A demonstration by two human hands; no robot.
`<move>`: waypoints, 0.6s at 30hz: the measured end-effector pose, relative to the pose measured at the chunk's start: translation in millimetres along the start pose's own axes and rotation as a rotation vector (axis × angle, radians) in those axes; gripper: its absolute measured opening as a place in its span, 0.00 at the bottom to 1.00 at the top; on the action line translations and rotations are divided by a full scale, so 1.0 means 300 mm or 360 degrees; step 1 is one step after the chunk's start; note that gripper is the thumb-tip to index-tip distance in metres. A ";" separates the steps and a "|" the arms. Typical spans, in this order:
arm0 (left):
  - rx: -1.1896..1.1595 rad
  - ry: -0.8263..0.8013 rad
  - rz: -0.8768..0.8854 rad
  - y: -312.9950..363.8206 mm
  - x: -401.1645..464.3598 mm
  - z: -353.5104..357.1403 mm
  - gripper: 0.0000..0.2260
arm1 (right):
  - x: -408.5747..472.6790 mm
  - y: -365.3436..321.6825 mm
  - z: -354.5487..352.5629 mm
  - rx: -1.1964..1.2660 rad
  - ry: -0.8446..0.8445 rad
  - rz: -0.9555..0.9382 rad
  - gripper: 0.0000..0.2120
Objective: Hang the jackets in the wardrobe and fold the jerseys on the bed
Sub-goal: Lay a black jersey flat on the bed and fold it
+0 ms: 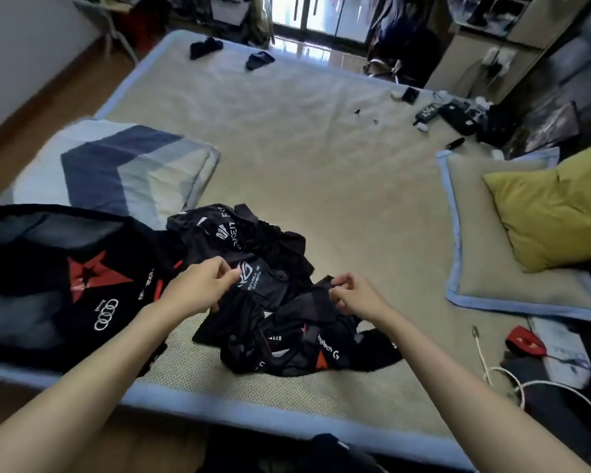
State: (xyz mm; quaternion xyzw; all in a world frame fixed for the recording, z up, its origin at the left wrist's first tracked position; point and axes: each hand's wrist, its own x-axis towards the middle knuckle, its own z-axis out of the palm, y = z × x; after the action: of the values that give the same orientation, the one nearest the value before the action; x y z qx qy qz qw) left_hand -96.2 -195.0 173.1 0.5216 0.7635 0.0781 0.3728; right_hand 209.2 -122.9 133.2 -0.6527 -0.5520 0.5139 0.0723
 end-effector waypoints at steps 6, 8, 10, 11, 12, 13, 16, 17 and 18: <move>0.0104 -0.0378 0.0067 -0.092 0.210 0.225 0.14 | 0.019 0.237 0.110 0.0037 0.0143 0.0369 0.07; 0.0145 -0.0498 0.0081 -0.095 0.257 0.324 0.14 | 0.033 0.338 0.149 0.0032 0.0129 0.0473 0.08; 0.0190 -0.0587 0.0082 -0.089 0.293 0.419 0.13 | 0.049 0.433 0.184 0.0002 0.0124 0.0555 0.08; 0.0213 -0.0628 0.0079 -0.087 0.310 0.466 0.12 | 0.059 0.471 0.200 -0.0036 0.0113 0.0566 0.09; 0.0238 -0.0666 0.0078 -0.086 0.324 0.512 0.12 | 0.073 0.504 0.216 -0.0092 0.0096 0.0559 0.12; 0.0270 -0.0700 0.0090 -0.088 0.343 0.559 0.12 | 0.092 0.530 0.233 -0.0170 0.0072 0.0531 0.14; 0.0477 -0.0827 0.0171 -0.122 0.398 0.706 0.12 | 0.171 0.597 0.299 -0.0447 -0.0029 0.0417 0.21; 0.0587 -0.0866 0.0214 -0.139 0.415 0.752 0.13 | 0.203 0.613 0.327 -0.0568 -0.0069 0.0352 0.22; 0.0737 -0.0892 0.0278 -0.161 0.429 0.792 0.16 | 0.235 0.622 0.356 -0.0721 -0.0103 0.0258 0.24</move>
State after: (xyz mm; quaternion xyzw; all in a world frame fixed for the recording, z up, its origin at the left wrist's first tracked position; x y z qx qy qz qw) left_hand 0.0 -170.5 -82.8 0.6563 0.5818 -0.2111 0.4314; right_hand 240.0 -188.2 -81.4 -0.6776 -0.6011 0.4016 -0.1351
